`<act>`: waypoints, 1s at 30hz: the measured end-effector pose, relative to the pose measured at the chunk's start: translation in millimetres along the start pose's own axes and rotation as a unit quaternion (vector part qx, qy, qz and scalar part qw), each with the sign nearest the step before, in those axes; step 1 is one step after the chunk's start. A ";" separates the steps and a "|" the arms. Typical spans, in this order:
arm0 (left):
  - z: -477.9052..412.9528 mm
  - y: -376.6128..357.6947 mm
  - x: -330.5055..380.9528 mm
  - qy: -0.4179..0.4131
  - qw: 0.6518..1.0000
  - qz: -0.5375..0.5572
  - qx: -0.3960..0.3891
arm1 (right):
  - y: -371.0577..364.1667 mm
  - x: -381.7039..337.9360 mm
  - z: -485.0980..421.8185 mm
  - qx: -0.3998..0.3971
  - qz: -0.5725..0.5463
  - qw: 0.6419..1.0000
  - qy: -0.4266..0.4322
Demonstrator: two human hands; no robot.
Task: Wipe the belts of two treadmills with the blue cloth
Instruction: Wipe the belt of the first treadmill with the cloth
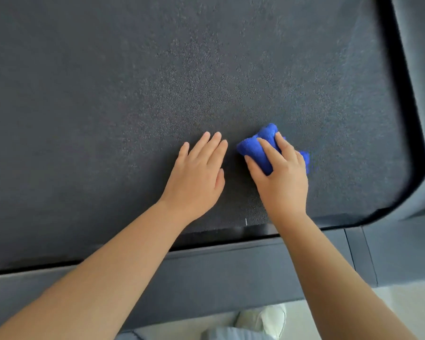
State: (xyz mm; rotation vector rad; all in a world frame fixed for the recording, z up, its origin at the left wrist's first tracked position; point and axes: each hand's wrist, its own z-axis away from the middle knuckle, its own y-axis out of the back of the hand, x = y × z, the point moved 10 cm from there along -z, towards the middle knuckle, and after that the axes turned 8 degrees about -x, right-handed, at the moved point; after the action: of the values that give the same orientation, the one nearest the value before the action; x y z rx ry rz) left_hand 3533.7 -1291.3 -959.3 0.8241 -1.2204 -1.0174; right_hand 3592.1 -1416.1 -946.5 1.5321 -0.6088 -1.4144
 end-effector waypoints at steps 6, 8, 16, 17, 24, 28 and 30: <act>90.5 26.5 -49.5 0.130 0.991 0.045 0.007 | -33.7 -45.6 36.1 -0.160 -0.124 0.978 -0.055; 117.6 35.9 -64.9 0.168 0.985 0.047 0.016 | -46.5 -69.1 54.1 -0.201 -0.157 0.966 -0.044; 235.6 72.1 -98.0 0.322 0.937 0.088 0.108 | -86.7 -160.8 135.2 -0.348 -0.290 0.891 -0.027; 253.3 75.4 -99.1 0.342 0.928 0.086 0.119 | -90.2 -170.3 143.6 -0.359 -0.297 0.884 -0.023; 377.0 66.1 -85.8 0.506 0.845 0.105 0.138 | -103.3 -221.4 213.0 -0.443 -0.258 0.858 0.026; 413.9 60.5 -77.2 0.533 0.830 0.109 0.120 | -104.3 -251.8 249.7 -0.464 -0.214 0.855 0.091; 434.5 69.4 -78.4 0.543 0.821 0.115 0.130 | -102.6 -272.2 265.9 -0.468 -0.199 0.852 0.123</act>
State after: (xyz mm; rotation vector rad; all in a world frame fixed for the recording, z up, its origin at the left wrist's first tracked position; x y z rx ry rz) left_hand 3114.9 -1183.9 -846.0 1.1898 -0.4197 -0.0585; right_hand 3258.0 -1218.9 -876.5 1.0043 0.5544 -1.4418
